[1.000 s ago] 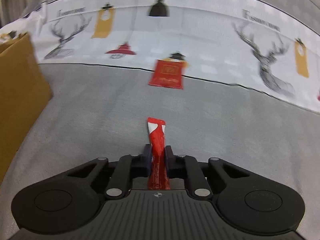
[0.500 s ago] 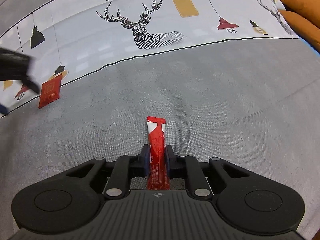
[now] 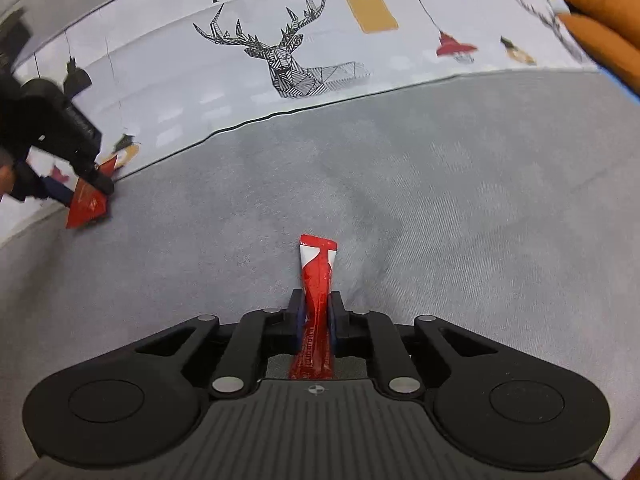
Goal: Organize snacks
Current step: 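Carry the red square packet and red strip over the box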
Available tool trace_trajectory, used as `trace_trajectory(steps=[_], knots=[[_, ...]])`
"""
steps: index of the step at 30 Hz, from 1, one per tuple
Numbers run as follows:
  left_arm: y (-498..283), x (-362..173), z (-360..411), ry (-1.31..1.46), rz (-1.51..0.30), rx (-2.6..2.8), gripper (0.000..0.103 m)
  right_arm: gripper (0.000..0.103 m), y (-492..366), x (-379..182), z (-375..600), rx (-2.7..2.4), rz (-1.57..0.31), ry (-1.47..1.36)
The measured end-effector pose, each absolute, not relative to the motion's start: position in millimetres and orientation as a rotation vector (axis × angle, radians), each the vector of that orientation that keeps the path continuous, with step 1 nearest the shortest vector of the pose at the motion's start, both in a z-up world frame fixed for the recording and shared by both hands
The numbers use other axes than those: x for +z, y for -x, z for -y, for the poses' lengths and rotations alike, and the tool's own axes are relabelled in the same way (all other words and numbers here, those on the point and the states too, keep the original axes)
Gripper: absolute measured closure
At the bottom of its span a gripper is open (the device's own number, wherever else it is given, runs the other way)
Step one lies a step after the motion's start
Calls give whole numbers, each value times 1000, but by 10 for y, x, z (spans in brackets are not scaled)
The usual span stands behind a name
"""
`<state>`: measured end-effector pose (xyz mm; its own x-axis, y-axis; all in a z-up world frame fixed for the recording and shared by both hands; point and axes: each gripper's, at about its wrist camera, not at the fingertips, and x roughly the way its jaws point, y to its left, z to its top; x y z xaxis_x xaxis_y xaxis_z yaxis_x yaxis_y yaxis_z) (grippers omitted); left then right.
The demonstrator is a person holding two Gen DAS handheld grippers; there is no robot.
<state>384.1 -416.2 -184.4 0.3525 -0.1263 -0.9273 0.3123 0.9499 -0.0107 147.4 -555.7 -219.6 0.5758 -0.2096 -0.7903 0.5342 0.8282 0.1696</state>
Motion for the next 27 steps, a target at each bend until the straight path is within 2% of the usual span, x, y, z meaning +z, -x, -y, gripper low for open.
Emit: trace_trajectory(steps=[8, 14, 20, 27], knots=[[-2654, -815, 3608, -123, -1041, -447, 58, 90, -1041, -1502, 5142, -402, -733, -424], [-1725, -236, 3103, -136, -968, -468, 58, 90, -523, -830, 4679, -339, -635, -414], [-965, 84, 2283, -163, -923, -372, 58, 90, -2, -342, 4063, -207, -615, -398], [-323, 133, 1250, -178, -928, -191, 58, 90, 461, -155, 3246, 6, -668, -358]])
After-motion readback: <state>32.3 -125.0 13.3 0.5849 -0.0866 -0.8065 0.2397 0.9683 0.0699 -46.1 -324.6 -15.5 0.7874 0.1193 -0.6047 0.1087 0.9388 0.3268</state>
